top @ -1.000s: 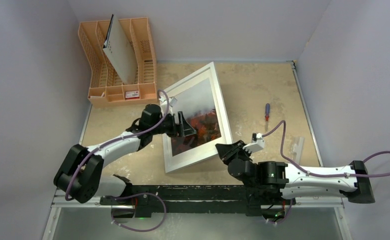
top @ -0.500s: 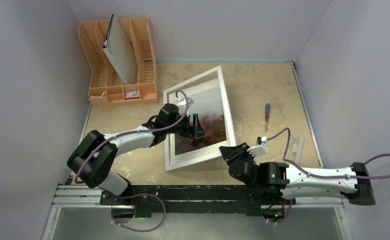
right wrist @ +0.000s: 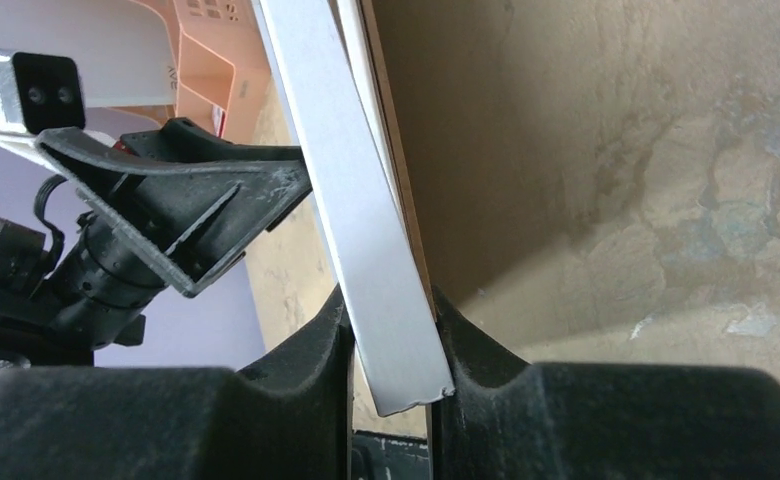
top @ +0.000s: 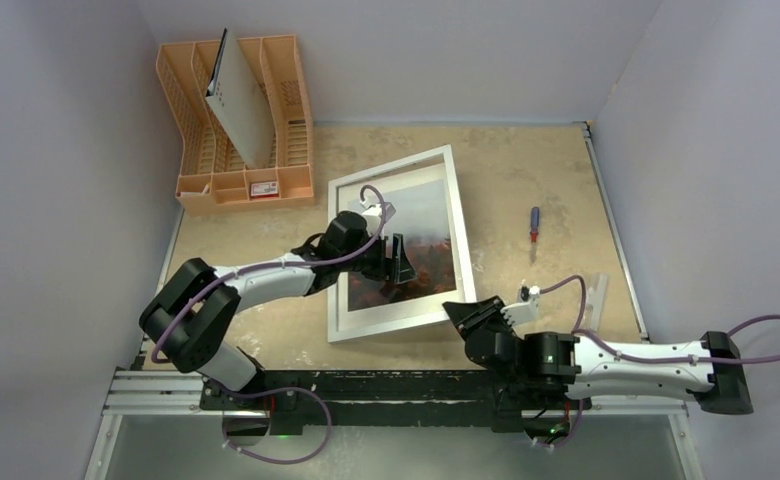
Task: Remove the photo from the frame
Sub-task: Turn over the photo frame at the center of the board.
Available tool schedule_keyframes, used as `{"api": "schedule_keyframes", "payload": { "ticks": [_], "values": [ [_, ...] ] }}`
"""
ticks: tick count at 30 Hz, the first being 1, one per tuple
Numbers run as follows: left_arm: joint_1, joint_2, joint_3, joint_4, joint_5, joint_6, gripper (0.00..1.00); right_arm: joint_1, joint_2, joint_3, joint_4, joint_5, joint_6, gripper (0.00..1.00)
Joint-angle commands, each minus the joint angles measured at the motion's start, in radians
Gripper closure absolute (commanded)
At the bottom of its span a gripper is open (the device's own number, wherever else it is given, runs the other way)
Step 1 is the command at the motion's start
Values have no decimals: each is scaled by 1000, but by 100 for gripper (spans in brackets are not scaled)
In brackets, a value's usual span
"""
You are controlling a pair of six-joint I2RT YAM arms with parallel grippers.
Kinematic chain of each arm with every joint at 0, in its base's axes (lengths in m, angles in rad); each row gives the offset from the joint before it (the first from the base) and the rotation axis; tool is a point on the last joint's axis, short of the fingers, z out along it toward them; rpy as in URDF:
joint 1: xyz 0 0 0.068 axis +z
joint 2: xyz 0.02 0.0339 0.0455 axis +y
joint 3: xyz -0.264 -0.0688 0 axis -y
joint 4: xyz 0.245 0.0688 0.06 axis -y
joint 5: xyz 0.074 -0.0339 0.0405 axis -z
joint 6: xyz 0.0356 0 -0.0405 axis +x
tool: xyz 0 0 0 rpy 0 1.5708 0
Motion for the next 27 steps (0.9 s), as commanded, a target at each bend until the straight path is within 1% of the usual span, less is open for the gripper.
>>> {"api": "schedule_keyframes", "payload": {
  "ticks": [1,5,8,9,15,18,21,24,27],
  "values": [
    [-34,1,3,-80,50,8,29,6,-8,-95,-127,-138,-46,85],
    [-34,-46,16,-121,39,20,28,6,-33,-147,-116,-143,-17,85],
    [-34,-97,34,-206,-26,44,27,6,-44,-157,-146,-143,-7,83],
    [-34,-119,37,-244,-63,51,26,6,-43,-160,-158,-143,2,82],
    [-34,-272,-4,-353,-296,69,23,6,-59,-190,-171,-146,28,84],
    [-34,-335,-40,-440,-484,56,22,6,-74,-201,-176,-147,35,85],
    [-32,-351,-84,-522,-659,26,22,6,-92,-204,-181,-143,33,85],
    [-28,-322,-113,-563,-732,-16,21,6,-96,-197,-188,-139,24,85],
    [-23,-289,-119,-574,-750,-44,20,6,-92,-192,-196,-140,23,86]
  ]
}}
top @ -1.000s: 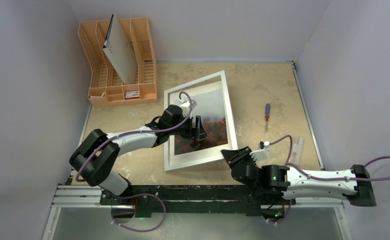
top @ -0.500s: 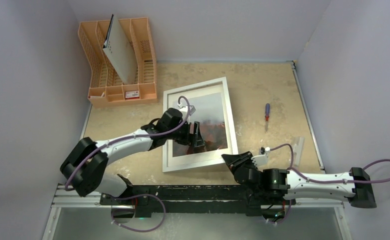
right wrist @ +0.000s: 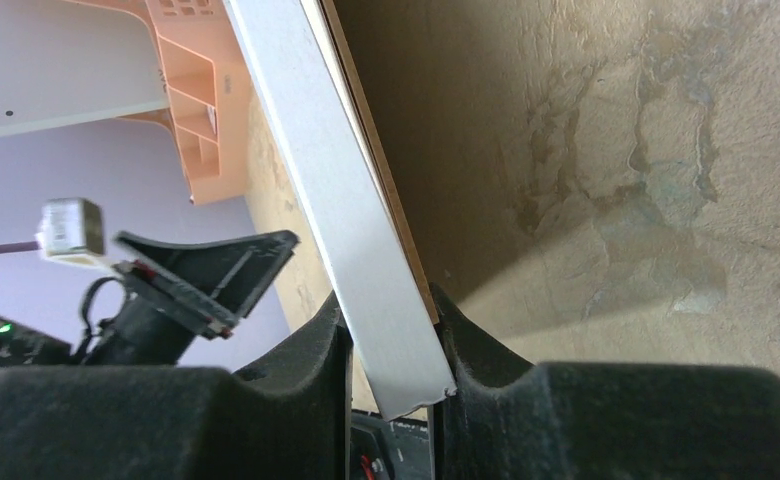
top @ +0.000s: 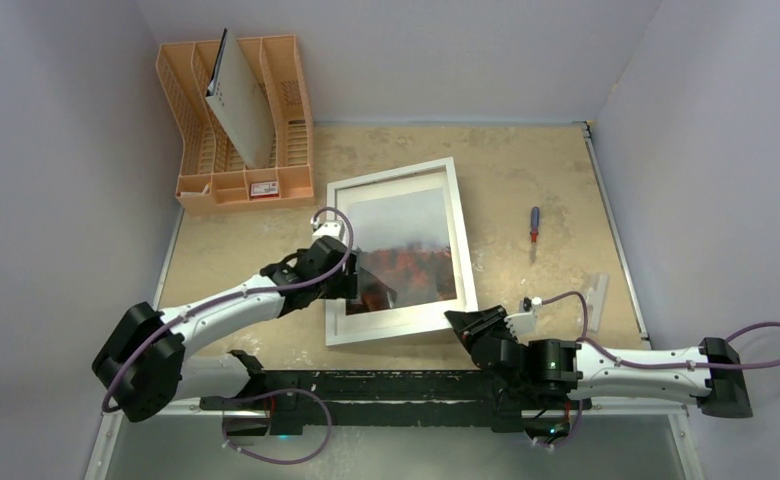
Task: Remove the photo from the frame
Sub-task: Turn over the photo frame at the center of the board.
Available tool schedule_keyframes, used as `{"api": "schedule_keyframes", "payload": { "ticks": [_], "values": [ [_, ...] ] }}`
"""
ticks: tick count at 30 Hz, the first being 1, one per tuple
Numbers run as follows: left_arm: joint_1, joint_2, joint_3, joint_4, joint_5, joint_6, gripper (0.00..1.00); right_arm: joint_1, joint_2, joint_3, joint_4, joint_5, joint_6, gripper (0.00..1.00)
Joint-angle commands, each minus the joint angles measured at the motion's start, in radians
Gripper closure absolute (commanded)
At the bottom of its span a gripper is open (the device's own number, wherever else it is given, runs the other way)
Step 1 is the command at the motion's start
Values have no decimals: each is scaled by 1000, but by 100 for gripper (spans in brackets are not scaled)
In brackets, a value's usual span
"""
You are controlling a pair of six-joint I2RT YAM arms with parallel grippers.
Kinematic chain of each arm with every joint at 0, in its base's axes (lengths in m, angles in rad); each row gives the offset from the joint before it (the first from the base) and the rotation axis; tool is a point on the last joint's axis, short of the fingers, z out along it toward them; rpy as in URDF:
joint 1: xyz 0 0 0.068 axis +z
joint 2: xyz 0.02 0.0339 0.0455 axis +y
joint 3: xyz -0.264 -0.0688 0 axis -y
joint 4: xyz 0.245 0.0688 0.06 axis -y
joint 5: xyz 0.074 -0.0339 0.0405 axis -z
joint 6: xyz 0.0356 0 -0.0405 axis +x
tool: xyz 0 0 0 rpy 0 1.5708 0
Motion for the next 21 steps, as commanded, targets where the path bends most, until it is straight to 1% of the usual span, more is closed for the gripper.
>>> {"api": "schedule_keyframes", "payload": {
  "ticks": [1,4,7,10,12,15,18,21],
  "values": [
    [8,41,-12,-67,-131,-52,20,7,24,-23,-253,-64,-123,86],
    [22,52,-11,-63,-120,-54,20,7,25,-23,-246,-64,-125,86],
    [62,50,-20,-52,-82,-38,19,7,22,-20,-244,-64,-129,86],
    [141,47,-55,9,37,1,22,7,17,-19,-243,-64,-132,86],
    [172,50,-82,54,106,19,25,7,11,-20,-241,-63,-134,87],
    [180,80,-102,107,186,49,28,7,1,-20,-238,-62,-138,87],
    [180,138,-94,127,232,63,28,7,-9,-18,-240,-62,-144,87],
    [180,186,-85,118,238,69,35,7,-15,-16,-247,-64,-146,87]
  ]
}}
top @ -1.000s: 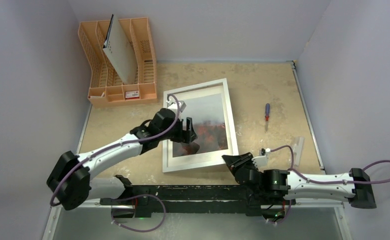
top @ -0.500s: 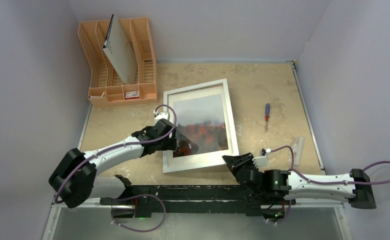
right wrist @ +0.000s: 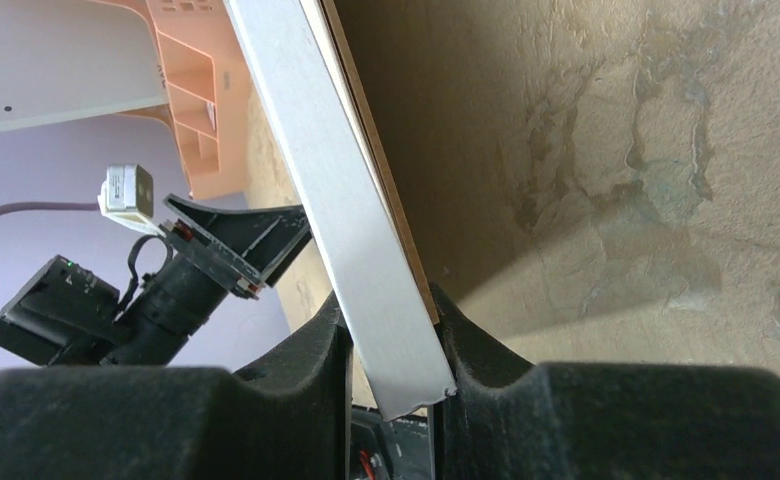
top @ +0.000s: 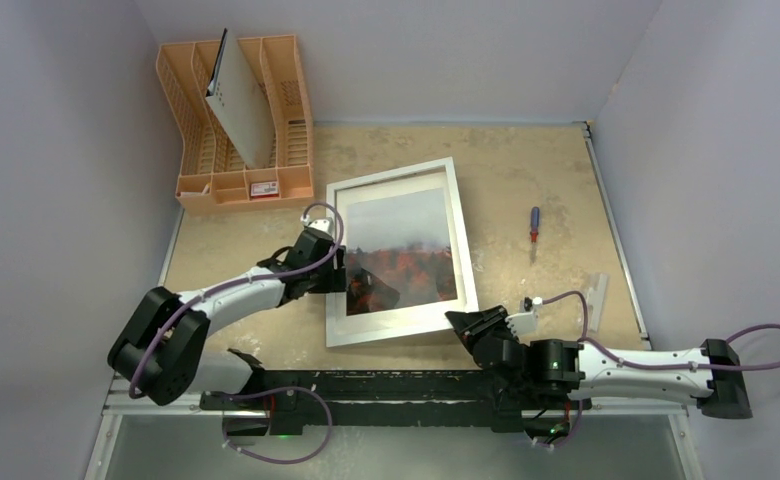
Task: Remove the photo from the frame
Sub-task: Turn over the photo frame at the center of the board.
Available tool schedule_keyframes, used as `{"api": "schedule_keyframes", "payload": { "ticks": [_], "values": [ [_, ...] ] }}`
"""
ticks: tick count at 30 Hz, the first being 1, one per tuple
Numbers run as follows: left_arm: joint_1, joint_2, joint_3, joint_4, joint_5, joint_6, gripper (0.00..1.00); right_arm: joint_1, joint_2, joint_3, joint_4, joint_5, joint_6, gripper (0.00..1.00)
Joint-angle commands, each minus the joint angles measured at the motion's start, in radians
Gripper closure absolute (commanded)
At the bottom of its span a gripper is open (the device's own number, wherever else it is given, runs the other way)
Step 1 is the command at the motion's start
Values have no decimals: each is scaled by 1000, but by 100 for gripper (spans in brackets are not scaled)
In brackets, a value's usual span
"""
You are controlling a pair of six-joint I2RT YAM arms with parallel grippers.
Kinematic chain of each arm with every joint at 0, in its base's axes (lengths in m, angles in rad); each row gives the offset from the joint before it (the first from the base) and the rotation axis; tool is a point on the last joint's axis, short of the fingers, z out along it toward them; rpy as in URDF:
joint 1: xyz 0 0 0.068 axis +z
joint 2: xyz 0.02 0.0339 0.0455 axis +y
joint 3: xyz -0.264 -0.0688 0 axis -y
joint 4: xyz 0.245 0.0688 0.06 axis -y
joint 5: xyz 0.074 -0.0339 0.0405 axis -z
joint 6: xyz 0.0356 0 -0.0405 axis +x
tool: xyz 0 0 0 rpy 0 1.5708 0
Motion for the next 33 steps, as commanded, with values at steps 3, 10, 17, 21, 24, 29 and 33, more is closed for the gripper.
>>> {"api": "schedule_keyframes", "payload": {
  "ticks": [3,10,17,21,24,29,33],
  "values": [
    [3,92,-6,6,96,31,46,7,6,-13,-247,-58,-131,86],
    [3,58,1,-20,100,52,79,7,1,-15,-271,-66,-119,78],
    [2,45,40,-51,174,109,100,7,3,-18,-305,-107,-106,54],
    [2,34,50,-66,183,103,100,7,-4,-15,-312,-111,-105,46],
    [2,32,59,-78,192,101,100,7,-12,-9,-312,-101,-115,45],
    [2,21,85,-161,129,111,100,7,-12,25,-287,-83,-207,44],
    [2,-4,89,-198,51,107,100,7,21,56,-237,-88,-293,38]
  ]
}}
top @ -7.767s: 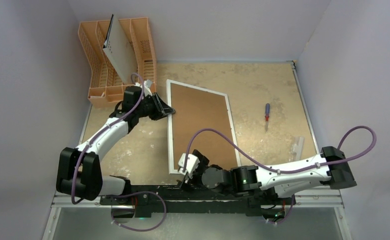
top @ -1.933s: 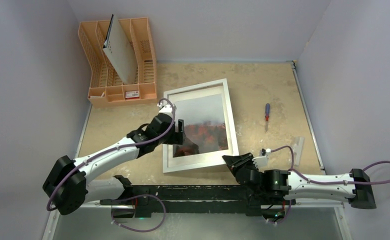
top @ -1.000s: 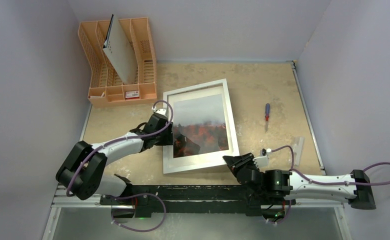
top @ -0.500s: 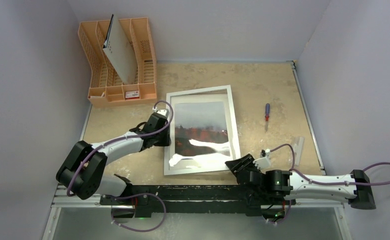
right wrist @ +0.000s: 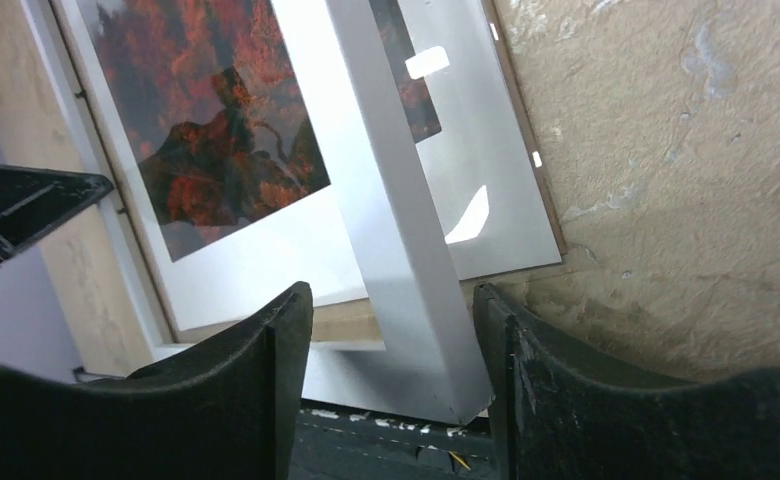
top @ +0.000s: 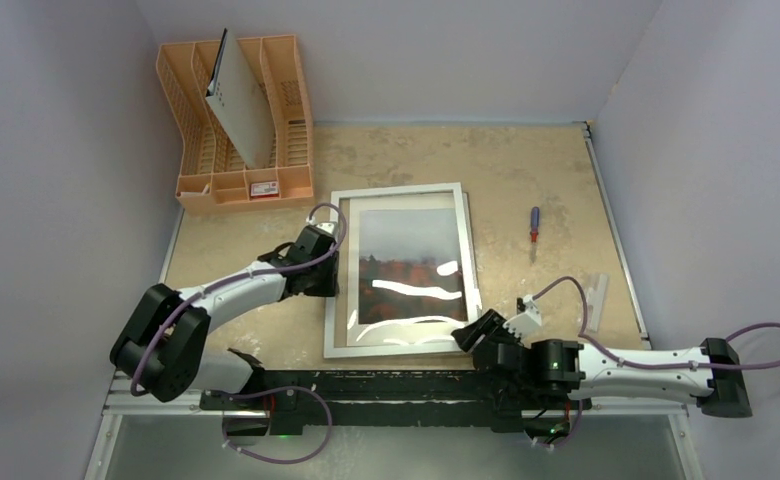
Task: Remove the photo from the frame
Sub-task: Turn over the photo frame at the center of the board.
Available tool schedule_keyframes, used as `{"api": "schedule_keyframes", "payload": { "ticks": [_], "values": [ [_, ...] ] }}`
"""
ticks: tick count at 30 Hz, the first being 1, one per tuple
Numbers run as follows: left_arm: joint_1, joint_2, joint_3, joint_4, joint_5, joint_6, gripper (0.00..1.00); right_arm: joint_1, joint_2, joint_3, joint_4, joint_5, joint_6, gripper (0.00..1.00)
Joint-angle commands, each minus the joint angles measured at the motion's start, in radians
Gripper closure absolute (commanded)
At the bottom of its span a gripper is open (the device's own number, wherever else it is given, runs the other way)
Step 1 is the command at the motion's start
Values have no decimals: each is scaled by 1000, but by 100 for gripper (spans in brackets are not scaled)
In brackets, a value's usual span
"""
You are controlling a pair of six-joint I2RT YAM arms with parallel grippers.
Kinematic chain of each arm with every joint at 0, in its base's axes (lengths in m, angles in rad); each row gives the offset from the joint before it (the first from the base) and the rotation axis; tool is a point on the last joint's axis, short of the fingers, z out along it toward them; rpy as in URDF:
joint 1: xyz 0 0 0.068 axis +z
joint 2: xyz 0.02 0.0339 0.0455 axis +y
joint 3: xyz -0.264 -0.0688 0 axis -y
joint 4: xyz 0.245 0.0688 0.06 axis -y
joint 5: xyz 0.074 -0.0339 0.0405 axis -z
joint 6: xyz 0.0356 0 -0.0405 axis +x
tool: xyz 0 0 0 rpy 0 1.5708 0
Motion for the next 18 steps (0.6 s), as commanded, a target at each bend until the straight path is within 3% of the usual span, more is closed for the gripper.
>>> {"api": "schedule_keyframes", "payload": {
  "ticks": [1,8,12,18],
  "values": [
    [-8,-47,31,-116,-52,33,100,5,44,62,-11,33,-122,36],
    [-6,-57,45,-153,-91,24,100,5,160,109,89,18,-248,26],
    [-4,-79,44,-173,-136,-7,100,5,197,119,172,6,-309,25],
    [28,-149,37,-177,-165,-26,100,4,241,173,141,33,-354,22]
  ]
}}
